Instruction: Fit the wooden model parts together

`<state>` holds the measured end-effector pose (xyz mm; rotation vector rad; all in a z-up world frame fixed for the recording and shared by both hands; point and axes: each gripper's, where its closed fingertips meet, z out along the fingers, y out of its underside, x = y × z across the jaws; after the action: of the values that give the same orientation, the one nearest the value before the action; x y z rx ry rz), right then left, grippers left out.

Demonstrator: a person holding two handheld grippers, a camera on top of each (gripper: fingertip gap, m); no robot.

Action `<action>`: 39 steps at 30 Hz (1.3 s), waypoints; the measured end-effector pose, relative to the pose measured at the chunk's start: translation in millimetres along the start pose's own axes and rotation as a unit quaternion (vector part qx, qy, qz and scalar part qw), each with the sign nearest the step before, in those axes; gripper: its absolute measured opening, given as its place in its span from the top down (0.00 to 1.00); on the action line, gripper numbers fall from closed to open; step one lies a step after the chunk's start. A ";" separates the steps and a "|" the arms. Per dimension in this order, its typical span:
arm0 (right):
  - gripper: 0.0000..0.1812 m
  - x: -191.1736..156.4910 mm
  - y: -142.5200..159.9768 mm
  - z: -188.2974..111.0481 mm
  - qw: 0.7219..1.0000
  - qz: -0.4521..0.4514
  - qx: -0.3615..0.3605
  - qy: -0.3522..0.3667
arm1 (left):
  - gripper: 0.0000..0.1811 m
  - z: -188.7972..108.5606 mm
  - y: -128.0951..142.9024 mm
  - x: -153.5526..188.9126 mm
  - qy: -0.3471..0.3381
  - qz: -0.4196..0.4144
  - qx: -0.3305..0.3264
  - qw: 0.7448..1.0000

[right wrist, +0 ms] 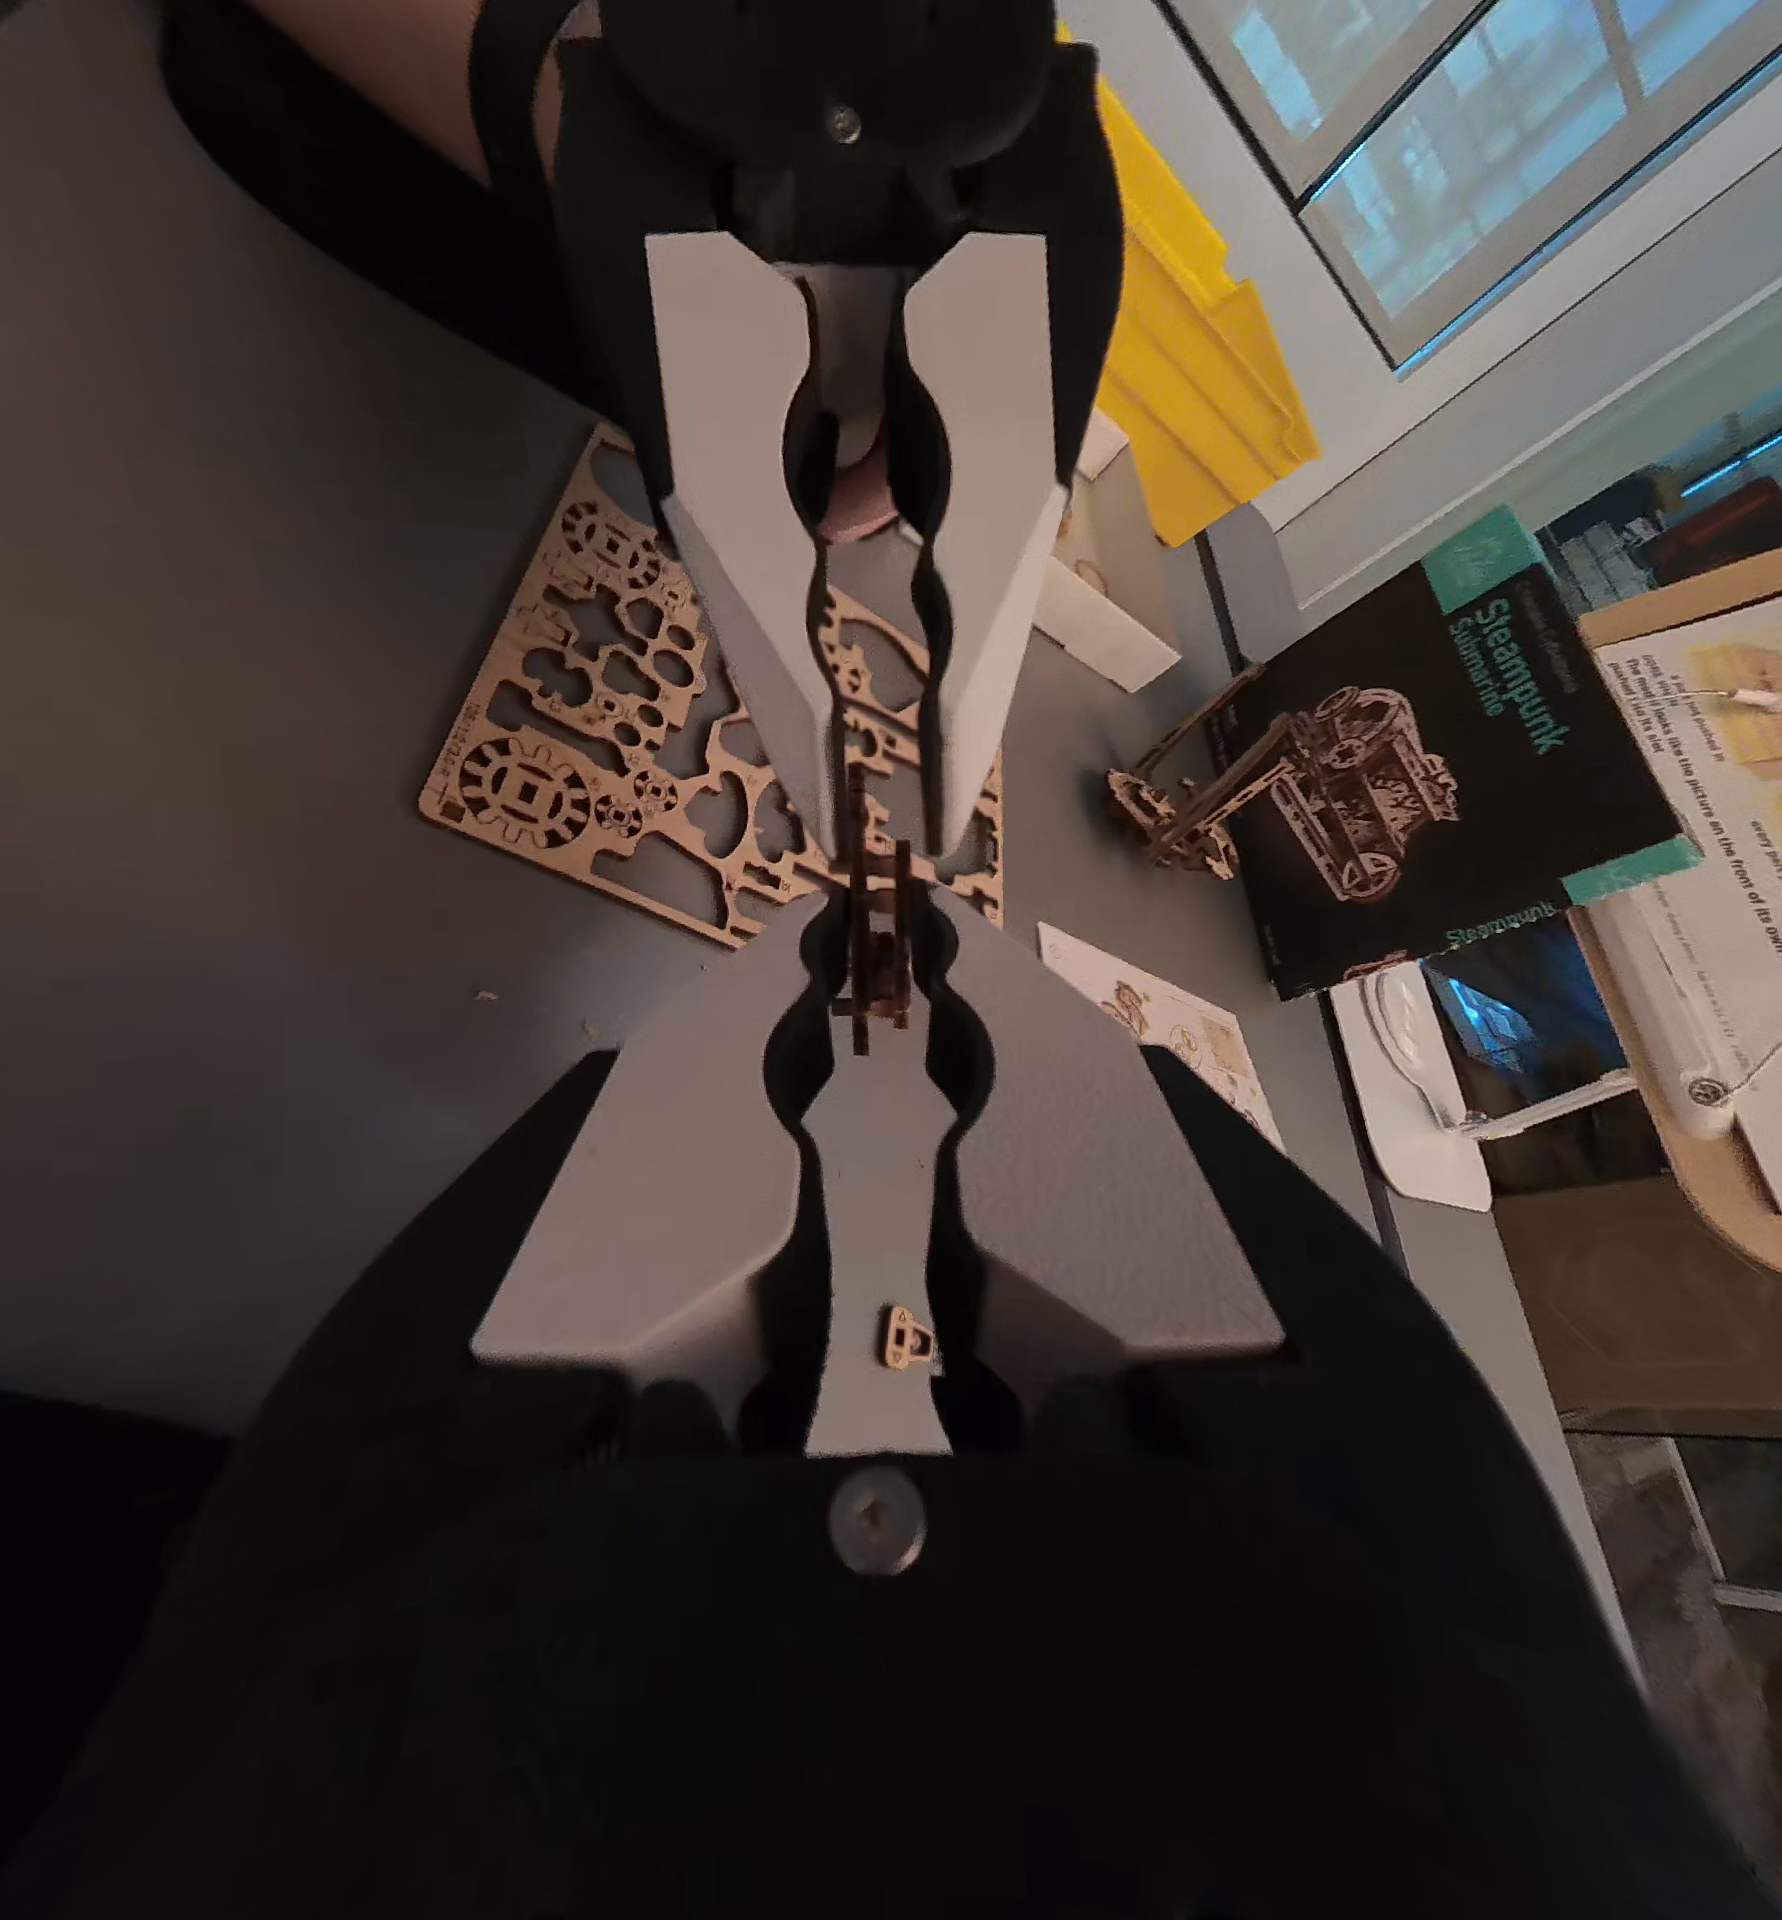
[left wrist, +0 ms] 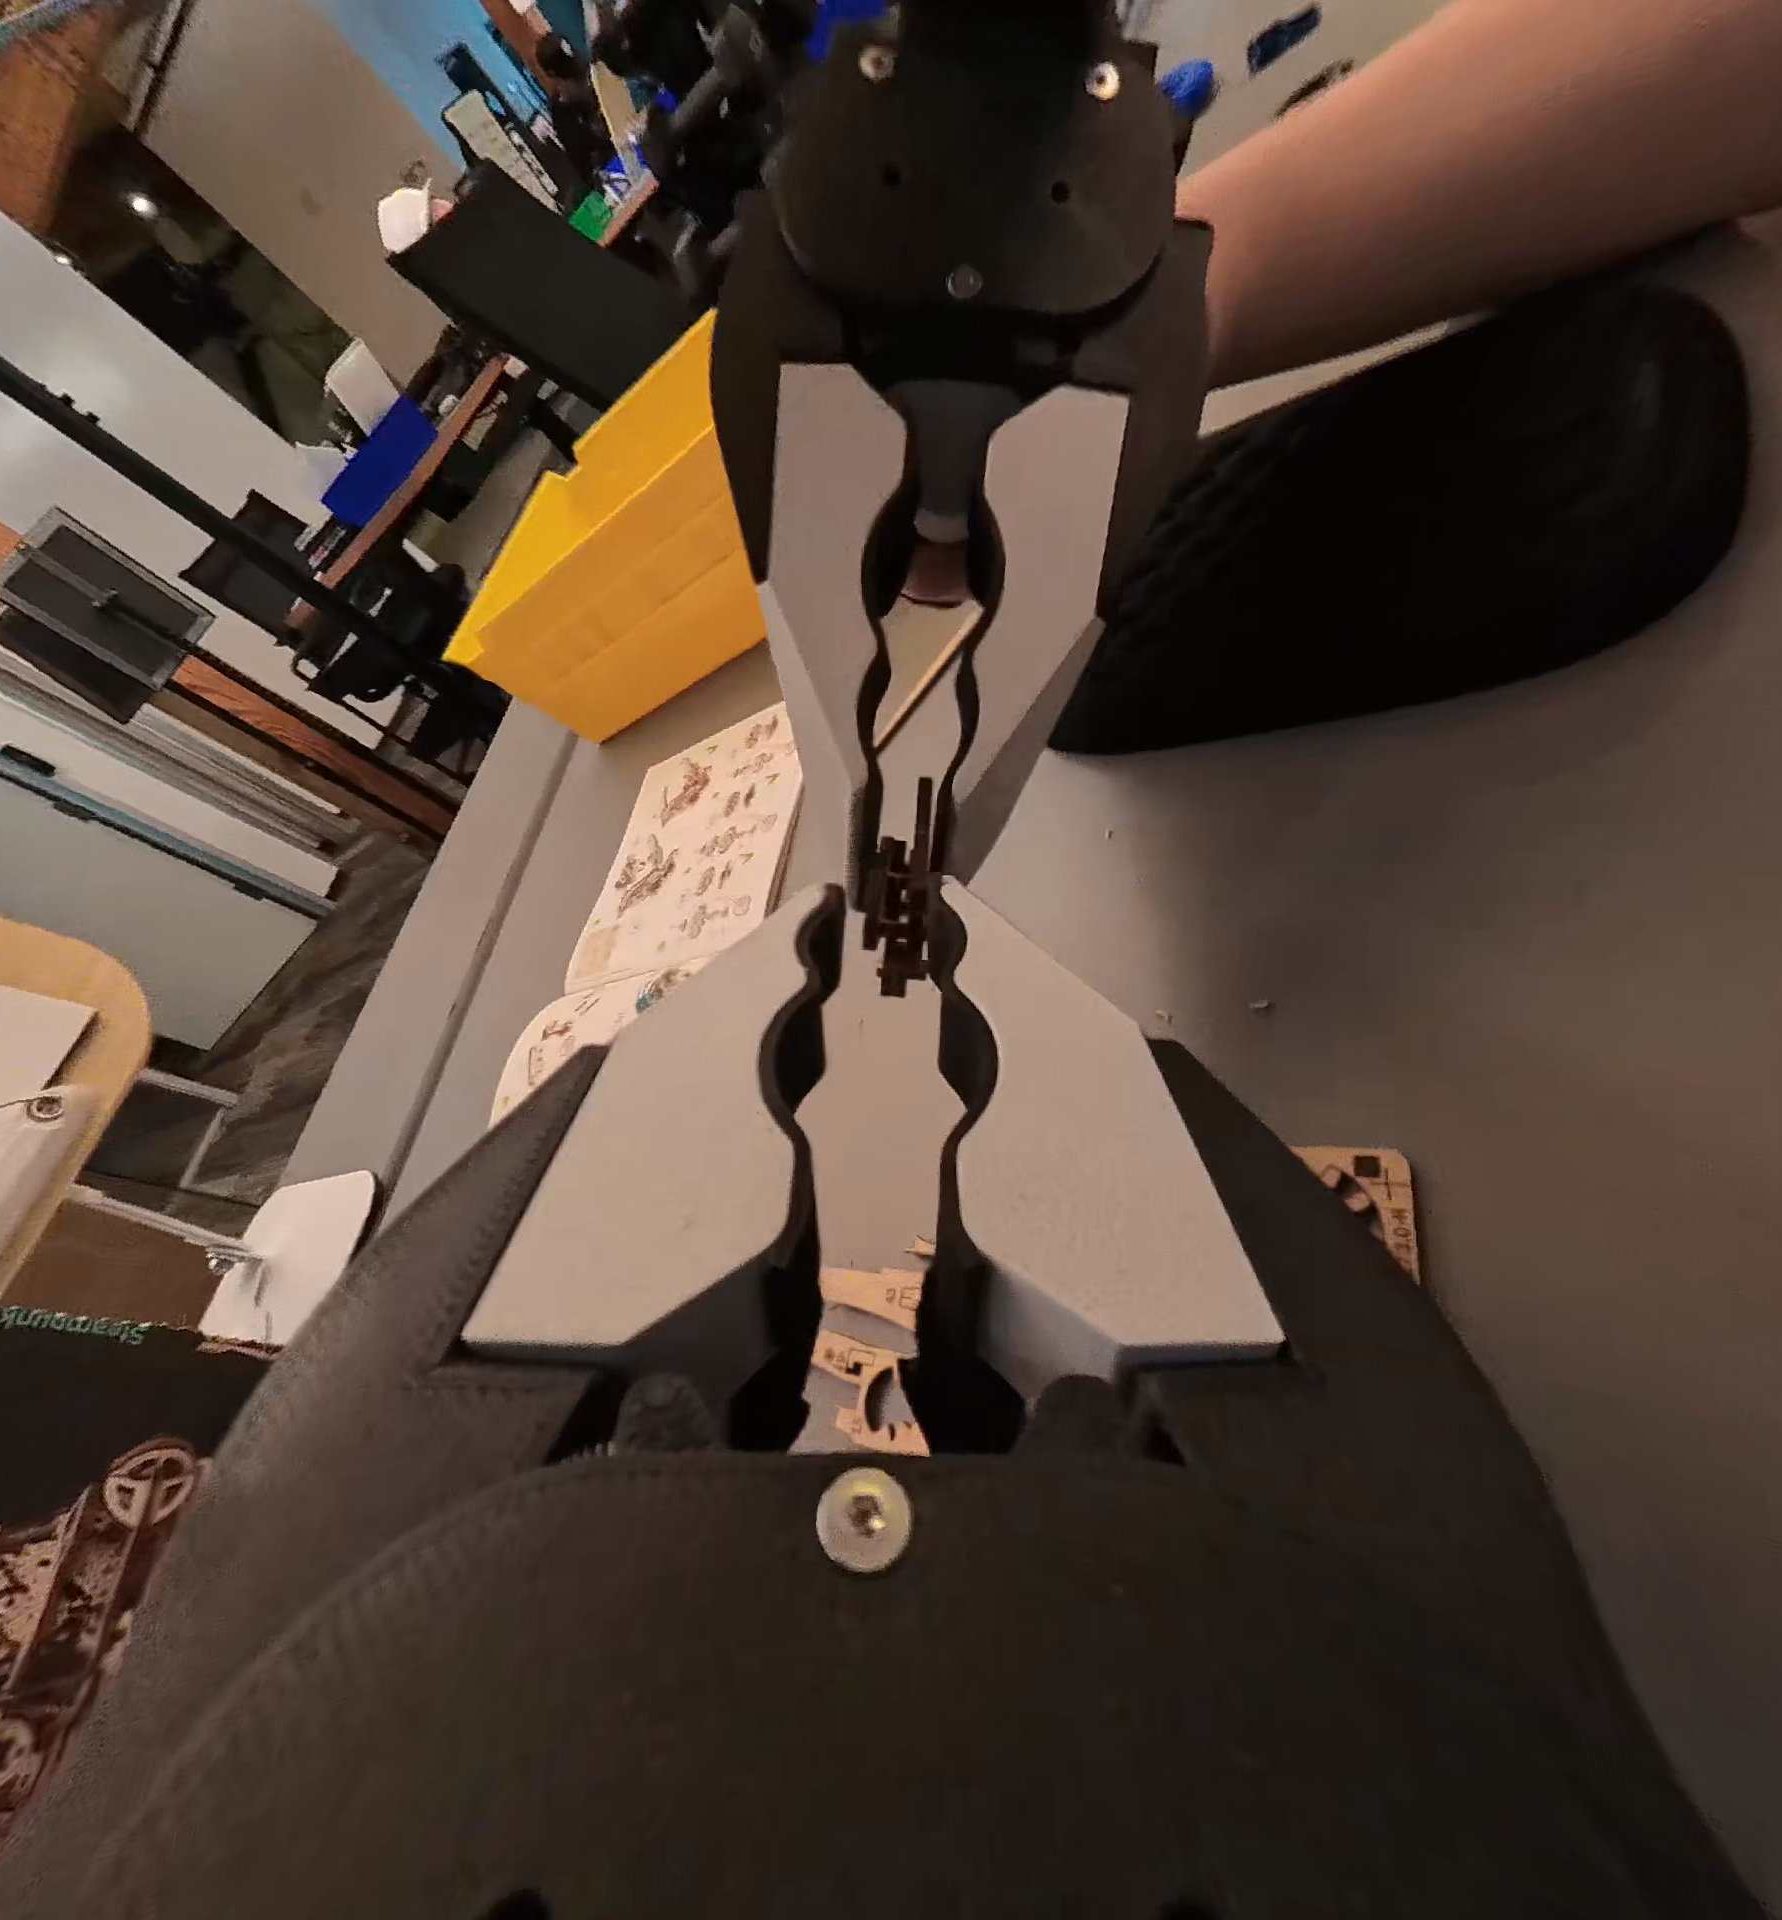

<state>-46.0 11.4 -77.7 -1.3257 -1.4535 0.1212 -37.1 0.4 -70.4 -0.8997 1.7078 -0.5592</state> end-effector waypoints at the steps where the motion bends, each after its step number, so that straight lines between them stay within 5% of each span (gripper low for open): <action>1: 0.95 -3.4 0.4 1.3 1.000 -0.007 -0.003 -0.006 | 0.95 1.1 1.7 4.6 0.011 0.007 -0.005 1.000; 24: 0.95 -7.6 0.9 1.4 0.995 0.085 0.006 -0.053 | 0.95 1.6 9.8 9.5 0.015 0.056 -0.034 0.998; 39: 0.96 -36.5 16.2 10.4 0.987 0.088 -0.053 -0.122 | 0.95 8.8 25.6 37.4 0.102 0.021 -0.101 0.989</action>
<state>-52.1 -4.1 -115.5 -1.5690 -1.5623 0.3365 -41.4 -13.3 -114.3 -0.9733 1.9922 -0.4682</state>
